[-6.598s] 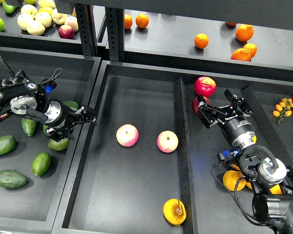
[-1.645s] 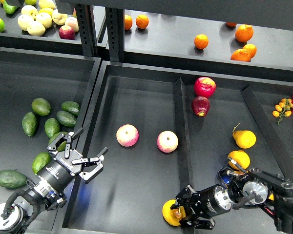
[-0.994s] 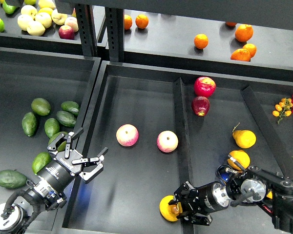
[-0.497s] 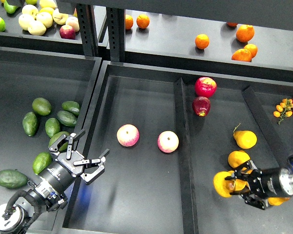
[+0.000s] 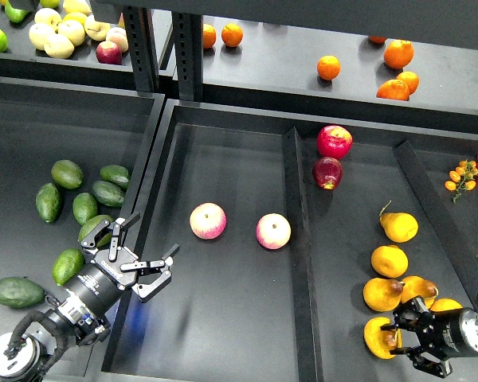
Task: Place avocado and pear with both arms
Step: 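Lift the right gripper away from the pear bin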
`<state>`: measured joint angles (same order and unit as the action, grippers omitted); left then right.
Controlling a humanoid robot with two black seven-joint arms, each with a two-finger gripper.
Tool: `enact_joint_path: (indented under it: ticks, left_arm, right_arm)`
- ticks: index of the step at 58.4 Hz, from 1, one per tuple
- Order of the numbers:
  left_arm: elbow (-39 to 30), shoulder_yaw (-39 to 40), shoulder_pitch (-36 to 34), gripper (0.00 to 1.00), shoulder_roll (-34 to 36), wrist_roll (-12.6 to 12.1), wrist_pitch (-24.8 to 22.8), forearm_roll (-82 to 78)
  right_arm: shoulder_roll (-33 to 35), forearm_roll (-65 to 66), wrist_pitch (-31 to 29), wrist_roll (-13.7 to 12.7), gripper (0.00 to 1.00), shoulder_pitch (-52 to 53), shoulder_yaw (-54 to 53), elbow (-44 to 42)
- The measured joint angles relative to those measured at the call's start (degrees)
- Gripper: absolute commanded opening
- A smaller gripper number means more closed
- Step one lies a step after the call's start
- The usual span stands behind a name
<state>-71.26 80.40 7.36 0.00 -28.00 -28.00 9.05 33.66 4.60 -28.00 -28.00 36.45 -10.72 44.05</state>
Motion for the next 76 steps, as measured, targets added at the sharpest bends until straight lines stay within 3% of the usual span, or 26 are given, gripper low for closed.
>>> enact_joint_path:
  ticks: [2,5,14,18,19,36,50,56,66,76]
  left_arm:
    - [0.00,0.02,0.00,0.99,0.00,0.00,0.00,0.00]
    - [-0.01,0.07,0.01,0.99,0.00,0.00,0.00,0.00]
    - [-0.09,0.10,0.03,0.99,0.00,0.00,0.00,0.02]
    - [-0.10,0.10,0.03,0.99,0.00,0.00,0.00,0.03]
    - [-0.10,0.10,0.03,0.99,0.00,0.00,0.00,0.04]
    - [-0.11,0.09,0.03,0.99,0.00,0.01,0.00,0.07]
    - [-0.14,0.01,0.04,0.99,0.00,0.01,0.00,0.01]
    - [-0.14,-0.06,0.06,0.99,0.00,0.00,0.00,0.00]
    - [-0.14,-0.18,0.12,0.99,0.00,0.00,0.00,0.00]
    - [-0.34,-0.09,0.26,0.99,0.00,0.00,0.00,0.02]
  right_arm:
    - [-0.18,0.00,0.00,0.00,0.63,0.00,-0.01,-0.18]
    - [-0.32,0.01,0.00,0.00,0.70,0.00,-0.02,-0.33]
    - [-0.40,0.06,0.00,0.00,0.79,0.00,-0.02,-0.36]
    - [-0.32,0.06,0.00,0.00,0.99,0.02,-0.02,-0.22]
    - [-0.27,0.06,0.00,0.00,1.00,0.06,-0.02,-0.17]
    - [5.38,-2.48,0.00,0.00,1.00,3.22,-0.90,2.18]
    - [9.89,-13.17,0.01,-0.02,1.00,7.81,-11.17,5.84]
    - [4.10,-16.13,0.01,-0.02,1.00,8.60,-17.41,3.80]
    - [-13.15,-15.63,0.01,-0.01,1.00,8.37,-31.52,-6.30]
    - [-25.22,-13.41,0.98,0.00,1.00,7.45,-40.07,-14.06]
